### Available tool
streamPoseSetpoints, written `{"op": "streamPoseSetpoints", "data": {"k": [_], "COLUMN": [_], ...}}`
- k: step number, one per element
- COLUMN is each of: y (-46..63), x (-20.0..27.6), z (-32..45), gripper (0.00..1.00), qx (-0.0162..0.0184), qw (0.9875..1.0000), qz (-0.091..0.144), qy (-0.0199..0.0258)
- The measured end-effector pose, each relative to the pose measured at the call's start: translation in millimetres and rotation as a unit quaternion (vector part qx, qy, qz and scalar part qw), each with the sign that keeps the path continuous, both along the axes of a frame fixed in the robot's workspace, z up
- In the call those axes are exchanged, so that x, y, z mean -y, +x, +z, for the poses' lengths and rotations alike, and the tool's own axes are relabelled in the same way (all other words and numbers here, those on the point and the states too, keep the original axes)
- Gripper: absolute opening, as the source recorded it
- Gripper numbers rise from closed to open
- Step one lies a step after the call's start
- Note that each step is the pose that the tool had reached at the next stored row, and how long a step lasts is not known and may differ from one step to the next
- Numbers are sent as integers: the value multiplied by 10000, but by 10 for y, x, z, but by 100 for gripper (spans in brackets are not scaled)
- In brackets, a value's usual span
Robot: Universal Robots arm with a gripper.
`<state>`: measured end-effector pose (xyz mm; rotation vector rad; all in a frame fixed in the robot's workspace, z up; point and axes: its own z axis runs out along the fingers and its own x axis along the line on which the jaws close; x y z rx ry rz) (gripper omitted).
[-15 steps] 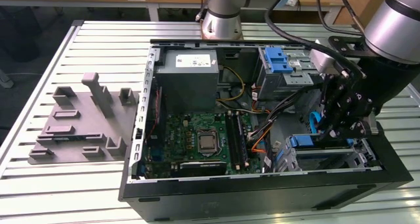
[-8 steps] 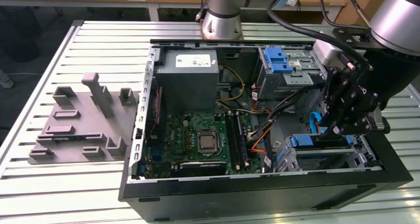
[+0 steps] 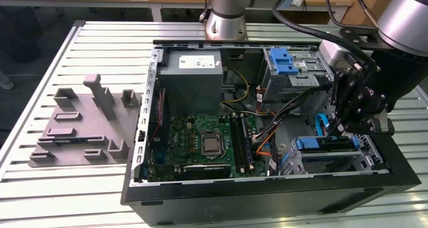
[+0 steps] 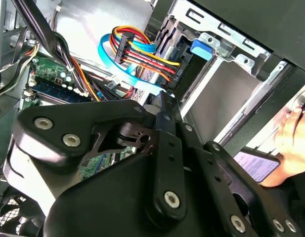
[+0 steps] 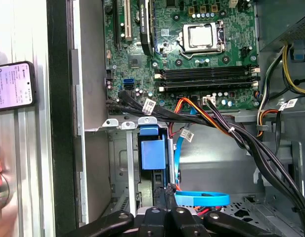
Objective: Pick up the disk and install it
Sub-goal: 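Insert the second disk wire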
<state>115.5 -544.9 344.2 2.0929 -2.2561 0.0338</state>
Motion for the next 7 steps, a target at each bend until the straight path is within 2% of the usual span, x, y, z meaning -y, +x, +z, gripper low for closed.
{"op": "streamPoseSetpoints", "data": {"k": [7], "y": [0], "x": [0], "z": [1], "gripper": [11], "qx": [0], "qw": [10000], "qz": [0], "qy": [0]}}
